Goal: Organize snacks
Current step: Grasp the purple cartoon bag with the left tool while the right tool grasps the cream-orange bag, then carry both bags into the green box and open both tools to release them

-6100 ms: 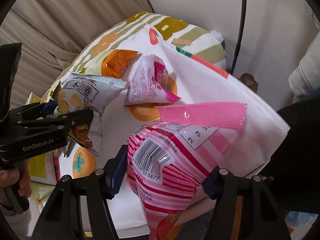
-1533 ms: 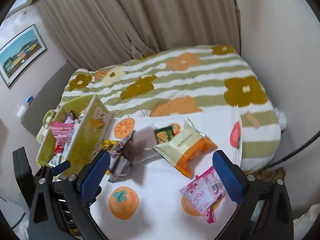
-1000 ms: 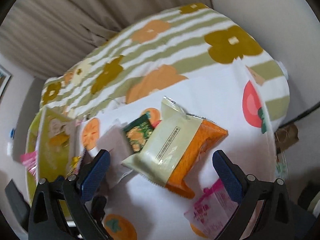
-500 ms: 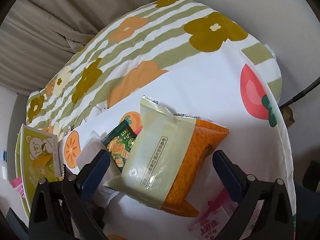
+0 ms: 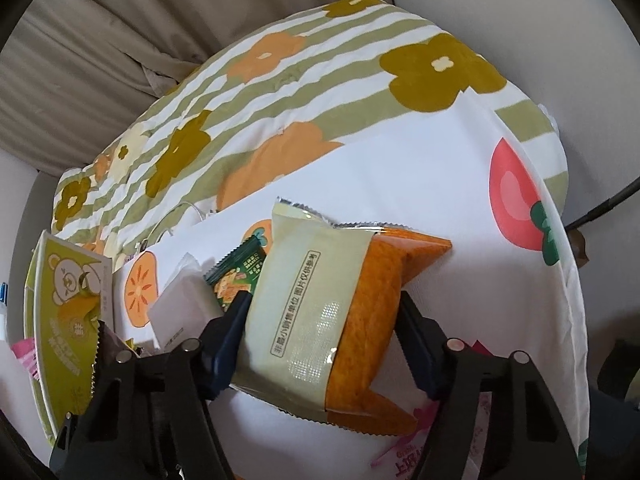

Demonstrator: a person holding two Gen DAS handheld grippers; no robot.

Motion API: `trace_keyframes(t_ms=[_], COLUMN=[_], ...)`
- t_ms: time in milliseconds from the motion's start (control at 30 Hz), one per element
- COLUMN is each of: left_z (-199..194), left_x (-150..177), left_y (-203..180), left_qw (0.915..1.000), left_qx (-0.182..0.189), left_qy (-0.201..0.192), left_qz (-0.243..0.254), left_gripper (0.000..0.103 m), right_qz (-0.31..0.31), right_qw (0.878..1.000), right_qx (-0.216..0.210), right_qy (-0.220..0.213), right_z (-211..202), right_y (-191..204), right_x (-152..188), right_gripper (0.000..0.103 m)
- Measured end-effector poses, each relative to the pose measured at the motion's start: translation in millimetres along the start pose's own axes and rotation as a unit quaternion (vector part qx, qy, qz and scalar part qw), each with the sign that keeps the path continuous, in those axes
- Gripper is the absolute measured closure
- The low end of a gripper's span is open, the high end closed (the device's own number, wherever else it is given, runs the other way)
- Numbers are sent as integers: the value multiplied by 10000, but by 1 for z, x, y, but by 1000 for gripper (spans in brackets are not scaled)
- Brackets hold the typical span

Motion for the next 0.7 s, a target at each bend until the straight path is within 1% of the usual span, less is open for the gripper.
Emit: trace_keyframes(t_ms=[167, 300, 400, 533, 700], left_z=[-18, -38, -60, -96, -145], left_x=[-1, -3, -8, -17, -29], left_y=[-4, -8, -12, -14, 2], left_qw=[9999, 9994, 9985, 9955, 9905], left_qx=[16, 42, 78, 98, 7], left_qy=[-142, -306, -500, -846, -1202], left_qz=[-61, -141, -227, -405, -673], left_gripper=[46, 46, 46, 46, 46], right_qz=[-89, -175, -260, -504, -968], right_qw=[9998, 9990, 9980, 9949, 9871], right_qx=[-83, -163, -213, -332, -604], right_qy=[-186, -378, -531, -812, -1119], right_z=[-20, -44, -65, -103, -146], right_y=[-1, -2, -1, 1, 18], right_x=[2, 4, 6, 10, 16], right_gripper=[39, 39, 39, 39, 39])
Point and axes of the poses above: each gripper's, at about its wrist camera, not at the fingertips, and z roughly the way its jaws point, y to its left, x to its underside, the point moved 8 cm from there along z, roughly the way its jaws point, and after that the axes turned 9 degrees about x, right-handed, at the moved point
